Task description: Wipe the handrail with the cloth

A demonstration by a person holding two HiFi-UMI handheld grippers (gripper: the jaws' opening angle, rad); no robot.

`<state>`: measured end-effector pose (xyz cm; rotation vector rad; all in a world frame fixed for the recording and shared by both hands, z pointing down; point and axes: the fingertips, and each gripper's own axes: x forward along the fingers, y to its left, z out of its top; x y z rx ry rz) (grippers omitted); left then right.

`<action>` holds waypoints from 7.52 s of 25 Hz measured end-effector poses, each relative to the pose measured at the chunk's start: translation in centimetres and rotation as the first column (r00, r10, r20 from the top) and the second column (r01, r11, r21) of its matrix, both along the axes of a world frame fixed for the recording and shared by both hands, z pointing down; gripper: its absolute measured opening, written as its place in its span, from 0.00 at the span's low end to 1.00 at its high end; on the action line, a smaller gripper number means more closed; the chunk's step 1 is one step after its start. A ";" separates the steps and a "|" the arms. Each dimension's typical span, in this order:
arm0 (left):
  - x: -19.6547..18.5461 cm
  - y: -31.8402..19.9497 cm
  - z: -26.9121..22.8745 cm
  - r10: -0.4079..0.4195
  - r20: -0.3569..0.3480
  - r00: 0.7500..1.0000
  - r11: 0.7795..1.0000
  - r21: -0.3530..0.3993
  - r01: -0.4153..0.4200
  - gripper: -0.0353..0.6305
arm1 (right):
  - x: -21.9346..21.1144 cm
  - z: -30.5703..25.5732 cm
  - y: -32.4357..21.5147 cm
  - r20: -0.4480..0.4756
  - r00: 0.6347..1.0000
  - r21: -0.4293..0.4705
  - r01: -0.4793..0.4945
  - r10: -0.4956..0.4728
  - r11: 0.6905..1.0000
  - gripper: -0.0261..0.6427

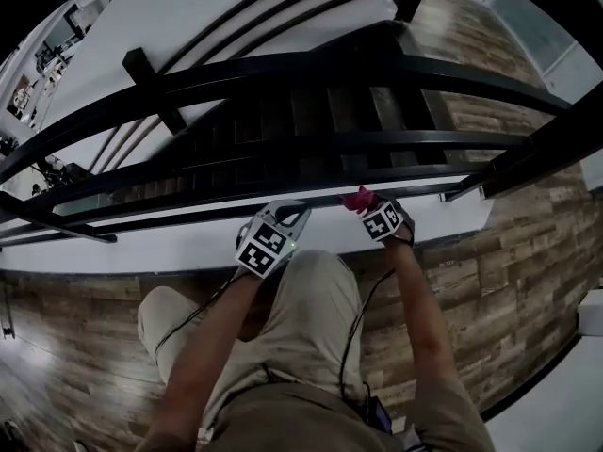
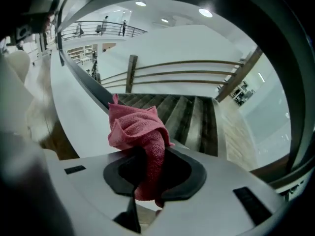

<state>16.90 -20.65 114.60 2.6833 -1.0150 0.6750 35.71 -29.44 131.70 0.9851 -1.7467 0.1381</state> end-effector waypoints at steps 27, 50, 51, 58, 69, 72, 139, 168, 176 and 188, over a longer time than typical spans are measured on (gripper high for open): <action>-17.7 10.8 -15.2 -0.025 0.062 0.998 0.998 0.054 0.022 0.08 | -2.1 -18.3 13.2 0.296 0.954 0.027 -0.060 0.049 0.998 0.17; -6.8 19.8 -61.1 -0.337 -0.041 0.940 0.930 -0.169 0.326 0.08 | -10.0 -72.3 23.8 0.639 0.698 -0.123 0.507 -0.323 0.853 0.17; -6.4 19.6 -62.4 -0.342 -0.043 0.939 0.930 -0.160 0.332 0.08 | -9.9 -73.3 23.7 0.644 0.690 -0.118 0.515 -0.329 0.849 0.17; -5.6 19.4 -69.0 -0.403 -0.078 0.912 0.912 -0.119 0.393 0.08 | -11.3 -81.1 22.6 0.700 0.607 0.008 0.521 -0.376 0.854 0.17; -4.9 22.3 -72.5 -0.425 -0.090 0.900 0.904 -0.095 0.417 0.08 | -10.6 -89.6 23.5 0.788 0.515 0.111 0.419 -0.337 0.901 0.17; -5.3 23.9 -72.7 -0.442 -0.088 0.893 0.896 -0.094 0.435 0.08 | -10.1 -90.8 23.6 0.799 0.503 0.136 0.382 -0.329 0.914 0.17; -13.8 27.3 -74.7 -0.411 -0.157 0.898 0.910 -0.016 0.414 0.08 | -21.7 -93.7 32.4 0.522 0.552 0.501 0.419 -0.651 0.757 0.17; -17.9 28.5 -75.7 -0.447 -0.223 0.866 0.883 0.047 0.467 0.08 | -22.0 -93.6 31.8 0.360 0.556 0.456 0.596 -0.749 0.661 0.17; -17.3 28.6 -75.1 -0.418 -0.235 0.877 0.896 0.054 0.441 0.08 | -23.1 -92.6 33.0 0.333 0.531 0.432 0.649 -0.780 0.626 0.17; -18.3 31.2 -74.4 -0.411 -0.241 0.879 0.900 0.049 0.434 0.08 | -24.3 -91.4 35.6 0.320 0.528 0.389 0.684 -0.786 0.617 0.17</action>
